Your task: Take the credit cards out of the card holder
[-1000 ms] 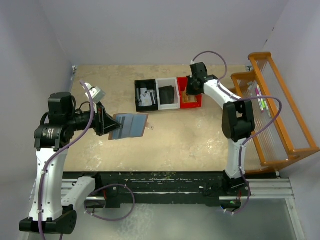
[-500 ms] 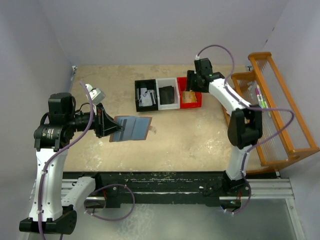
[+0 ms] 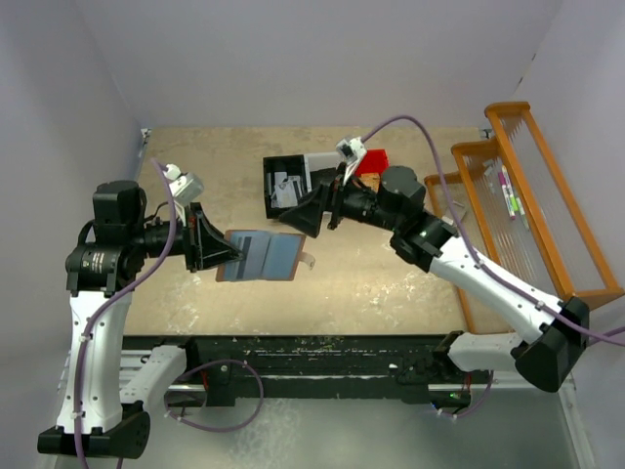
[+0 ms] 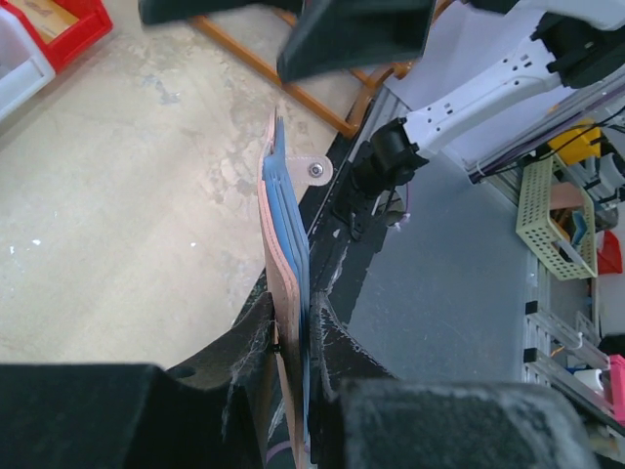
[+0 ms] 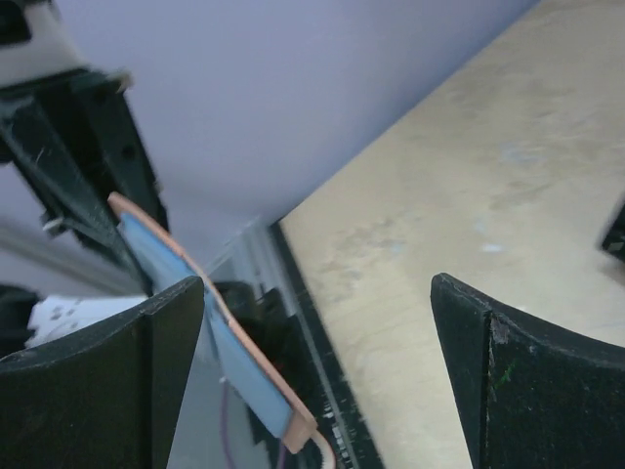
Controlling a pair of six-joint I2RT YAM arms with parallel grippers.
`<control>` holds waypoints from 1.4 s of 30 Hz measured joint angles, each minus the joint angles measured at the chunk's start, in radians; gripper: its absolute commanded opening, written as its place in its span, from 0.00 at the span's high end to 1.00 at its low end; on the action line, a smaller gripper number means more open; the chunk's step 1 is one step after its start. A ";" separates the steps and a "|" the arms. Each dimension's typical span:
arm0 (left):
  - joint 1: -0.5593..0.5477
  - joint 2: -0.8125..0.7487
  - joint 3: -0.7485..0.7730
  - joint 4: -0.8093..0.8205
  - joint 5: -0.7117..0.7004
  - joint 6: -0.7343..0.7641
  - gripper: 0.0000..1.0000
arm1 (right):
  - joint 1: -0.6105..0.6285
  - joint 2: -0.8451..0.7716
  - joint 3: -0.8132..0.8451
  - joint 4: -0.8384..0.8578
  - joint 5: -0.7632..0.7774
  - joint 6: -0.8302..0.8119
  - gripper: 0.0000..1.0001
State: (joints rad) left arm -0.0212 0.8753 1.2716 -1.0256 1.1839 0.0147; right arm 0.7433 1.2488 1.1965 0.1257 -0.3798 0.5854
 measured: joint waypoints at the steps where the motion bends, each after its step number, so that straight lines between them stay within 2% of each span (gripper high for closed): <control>1: 0.000 0.000 0.000 0.007 0.012 -0.008 0.92 | 0.015 -0.001 -0.038 0.058 -0.036 0.028 0.00; 7: 0.000 0.010 0.000 0.027 0.053 -0.042 0.92 | 0.135 0.017 -0.129 0.222 -0.148 0.112 0.00; 9: 0.000 0.013 0.000 0.035 0.061 -0.055 0.92 | 0.172 0.020 -0.129 0.261 -0.163 0.118 0.05; 11: 0.001 0.013 0.000 0.037 0.064 -0.060 0.92 | 0.194 0.023 -0.129 0.287 -0.164 0.121 0.17; 16: 0.001 0.010 0.003 0.042 0.094 -0.081 0.92 | 0.192 0.045 -0.135 0.354 -0.162 0.136 0.71; 18: 0.001 0.008 0.005 0.042 0.114 -0.083 0.92 | 0.192 0.048 -0.148 0.381 -0.164 0.153 0.84; 22: 0.005 0.006 0.006 0.050 0.123 -0.083 0.89 | 0.193 0.042 -0.158 0.406 -0.165 0.168 0.87; 25: 0.006 0.007 0.006 0.061 0.145 -0.089 0.68 | 0.193 0.036 -0.160 0.412 -0.171 0.169 0.95; 27: 0.006 0.008 0.006 0.074 0.172 -0.101 0.63 | 0.195 0.025 -0.171 0.424 -0.170 0.171 0.99; 29: 0.005 0.008 0.006 0.077 0.208 -0.110 0.61 | 0.201 0.006 -0.198 0.443 -0.161 0.171 1.00; 35: 0.005 0.004 0.006 0.090 0.283 -0.114 0.64 | 0.208 -0.040 -0.247 0.464 -0.163 0.166 1.00; 39: 0.005 0.000 0.006 0.097 0.293 -0.120 0.78 | 0.211 -0.042 -0.248 0.477 -0.174 0.165 1.00; 42: 0.005 -0.001 0.006 0.100 0.295 -0.125 0.83 | 0.210 -0.042 -0.255 0.503 -0.193 0.168 1.00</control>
State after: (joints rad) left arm -0.0162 0.8745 1.2774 -0.9260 1.4788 -0.1101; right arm 0.9535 1.2064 0.9413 0.6285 -0.5732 0.7532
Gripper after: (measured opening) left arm 0.212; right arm 0.180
